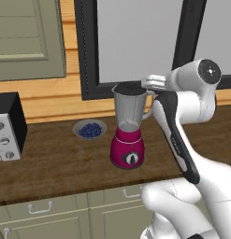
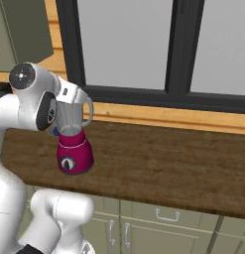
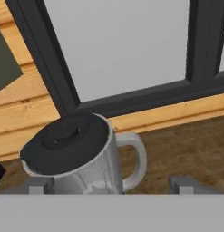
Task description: Close the lid blender by securely placing the lid on top.
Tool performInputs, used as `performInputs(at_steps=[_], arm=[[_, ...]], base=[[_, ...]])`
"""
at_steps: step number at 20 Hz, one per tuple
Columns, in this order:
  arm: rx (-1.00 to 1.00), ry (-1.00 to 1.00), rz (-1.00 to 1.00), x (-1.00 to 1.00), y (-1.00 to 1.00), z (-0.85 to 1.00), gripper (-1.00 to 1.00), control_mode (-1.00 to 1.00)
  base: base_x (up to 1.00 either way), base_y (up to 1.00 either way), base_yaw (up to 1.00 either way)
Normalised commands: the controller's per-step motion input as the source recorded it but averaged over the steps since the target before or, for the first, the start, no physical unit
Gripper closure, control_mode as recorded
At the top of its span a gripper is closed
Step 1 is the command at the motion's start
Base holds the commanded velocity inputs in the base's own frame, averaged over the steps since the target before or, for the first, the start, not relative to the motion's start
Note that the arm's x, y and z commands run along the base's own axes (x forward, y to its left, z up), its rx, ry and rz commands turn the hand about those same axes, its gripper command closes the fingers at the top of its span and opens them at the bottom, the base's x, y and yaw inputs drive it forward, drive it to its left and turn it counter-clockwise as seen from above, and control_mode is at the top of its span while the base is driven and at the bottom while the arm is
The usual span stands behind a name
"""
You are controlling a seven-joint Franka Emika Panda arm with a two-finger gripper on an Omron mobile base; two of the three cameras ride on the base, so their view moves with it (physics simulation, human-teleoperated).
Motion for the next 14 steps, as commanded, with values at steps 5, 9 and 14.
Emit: performInputs(at_steps=[5,9,14], arm=[[0.13,0.0,0.0,-0.83,-0.98,0.0,-1.0,-1.0],[0.16,-0.03,-0.04,-0.86,-1.0,0.0,-1.0,-1.0],[0.05,0.0,-0.02,-0.24,-0.29,0.0,-1.0,-1.0]], base=[[0.0,0.0,0.0],[0.0,0.0,0.0],[0.0,0.0,0.0]])
